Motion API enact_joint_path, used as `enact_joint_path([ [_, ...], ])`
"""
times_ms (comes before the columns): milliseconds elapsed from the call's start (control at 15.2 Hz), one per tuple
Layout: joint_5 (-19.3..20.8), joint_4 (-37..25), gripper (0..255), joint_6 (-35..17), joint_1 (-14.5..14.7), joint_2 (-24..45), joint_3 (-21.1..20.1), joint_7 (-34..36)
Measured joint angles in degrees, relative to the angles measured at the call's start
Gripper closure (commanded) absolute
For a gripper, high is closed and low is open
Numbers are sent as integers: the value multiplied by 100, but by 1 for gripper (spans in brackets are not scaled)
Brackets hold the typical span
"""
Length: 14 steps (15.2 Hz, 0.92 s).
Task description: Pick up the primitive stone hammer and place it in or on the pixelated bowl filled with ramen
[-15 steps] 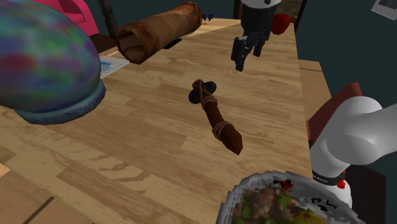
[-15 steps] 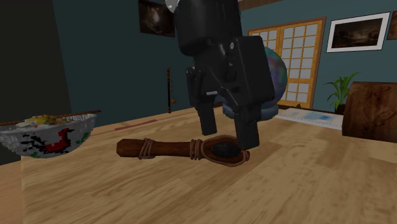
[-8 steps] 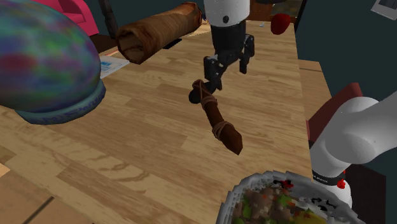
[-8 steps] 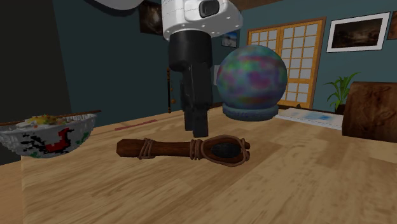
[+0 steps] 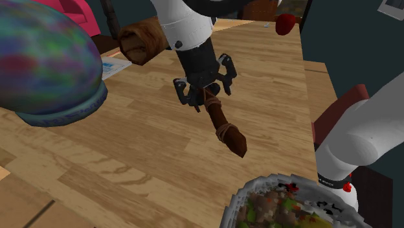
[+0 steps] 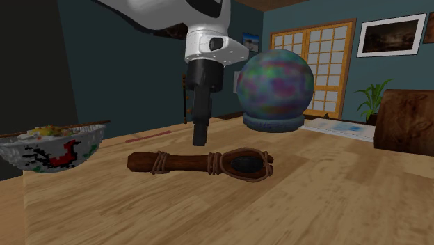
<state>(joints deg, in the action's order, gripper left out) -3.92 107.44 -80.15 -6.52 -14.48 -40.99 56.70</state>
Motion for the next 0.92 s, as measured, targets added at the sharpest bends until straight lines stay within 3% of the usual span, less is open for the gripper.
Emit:
enact_joint_path([
  [462,-123,623,0,-456,40,-164,10,15],
  [858,-133,684,0,-500,43,-187,18,2],
  [924,-133,684,255,-500,43,-187,18,2],
])
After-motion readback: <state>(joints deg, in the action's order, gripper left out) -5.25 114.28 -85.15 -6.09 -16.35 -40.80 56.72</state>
